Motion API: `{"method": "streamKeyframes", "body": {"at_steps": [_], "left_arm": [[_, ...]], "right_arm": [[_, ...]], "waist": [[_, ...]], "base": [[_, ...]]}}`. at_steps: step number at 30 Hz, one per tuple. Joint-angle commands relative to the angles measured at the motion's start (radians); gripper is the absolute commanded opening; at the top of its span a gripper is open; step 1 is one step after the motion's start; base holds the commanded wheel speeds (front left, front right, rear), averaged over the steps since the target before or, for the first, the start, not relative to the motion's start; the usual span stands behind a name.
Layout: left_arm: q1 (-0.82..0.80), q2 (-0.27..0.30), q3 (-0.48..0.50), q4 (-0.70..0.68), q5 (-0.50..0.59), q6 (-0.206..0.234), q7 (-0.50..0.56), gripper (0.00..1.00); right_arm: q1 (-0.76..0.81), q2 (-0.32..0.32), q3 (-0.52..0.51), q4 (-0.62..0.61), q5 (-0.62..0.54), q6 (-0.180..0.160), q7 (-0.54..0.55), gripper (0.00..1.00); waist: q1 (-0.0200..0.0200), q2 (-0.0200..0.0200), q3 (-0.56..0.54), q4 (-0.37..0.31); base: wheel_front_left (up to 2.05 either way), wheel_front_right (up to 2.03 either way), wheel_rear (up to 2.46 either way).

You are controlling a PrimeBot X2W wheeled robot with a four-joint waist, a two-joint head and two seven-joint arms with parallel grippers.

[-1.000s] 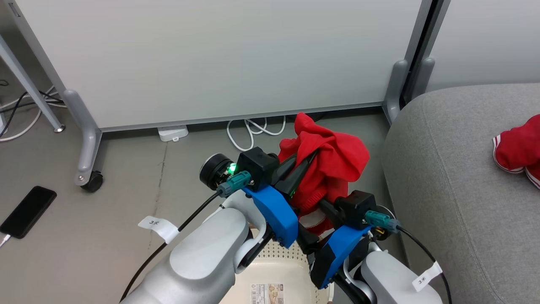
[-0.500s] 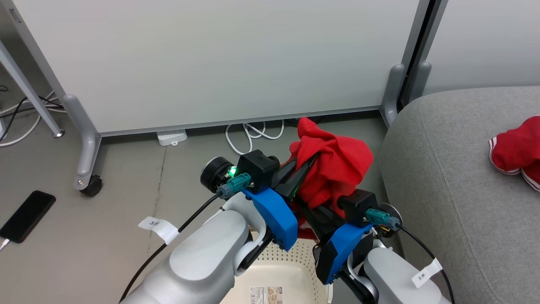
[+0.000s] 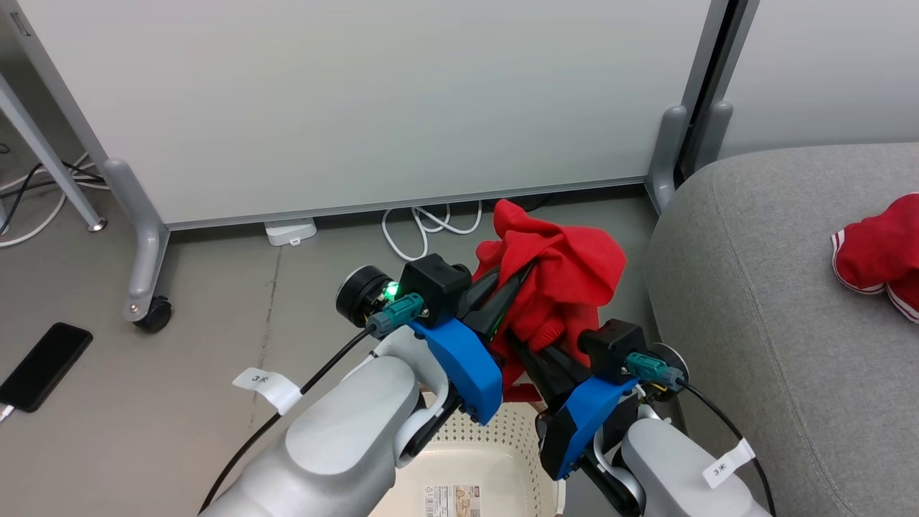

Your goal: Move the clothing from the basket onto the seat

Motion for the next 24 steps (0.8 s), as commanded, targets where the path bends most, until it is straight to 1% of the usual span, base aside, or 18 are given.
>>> {"method": "streamKeyframes", "body": {"at_steps": [1,2,4,13,16,21,24], "left_arm": [[-0.014,0.005,-0.003,0.004,-0.004,0.005,-0.007,0.01],[-0.014,0.005,-0.003,0.006,-0.004,0.006,-0.007,0.30],[-0.014,0.007,-0.003,0.009,-0.002,0.011,-0.009,1.00],[0.005,0.020,0.004,0.009,-0.005,0.020,-0.021,1.00],[0.022,0.033,0.016,-0.005,-0.003,0.030,-0.034,1.00],[0.077,0.067,0.067,-0.058,0.011,0.056,-0.051,1.00],[0.128,0.097,0.126,-0.126,0.047,0.082,-0.052,1.00]], "right_arm": [[-0.011,0.002,-0.001,-0.005,-0.007,0.001,-0.007,0.00],[-0.010,0.002,-0.001,-0.006,-0.009,0.001,-0.007,0.00],[-0.010,0.002,-0.001,-0.008,-0.008,0.001,-0.008,0.00],[-0.012,0.002,-0.013,-0.014,-0.017,0.001,-0.009,0.00],[-0.014,0.002,-0.024,-0.017,-0.023,0.001,-0.010,0.00],[-0.008,0.002,-0.048,-0.034,-0.035,0.001,-0.009,0.00],[-0.003,0.002,-0.063,-0.050,-0.050,0.001,-0.009,0.00]], "waist": [[0.0000,-0.0001,0.001,0.000],[0.0000,-0.0001,0.001,0.000],[0.0000,-0.0001,0.002,0.000],[0.0000,-0.0001,0.005,-0.001],[0.0000,-0.0001,0.005,-0.001],[0.0000,-0.0001,0.009,-0.003],[0.0000,-0.0001,0.015,-0.004]], "base": [[0.00,0.00,0.00],[0.00,0.00,0.00],[0.00,0.00,0.00],[0.00,0.00,0.00],[0.00,0.00,0.00],[0.00,0.00,0.00],[0.00,0.00,0.00]]}}
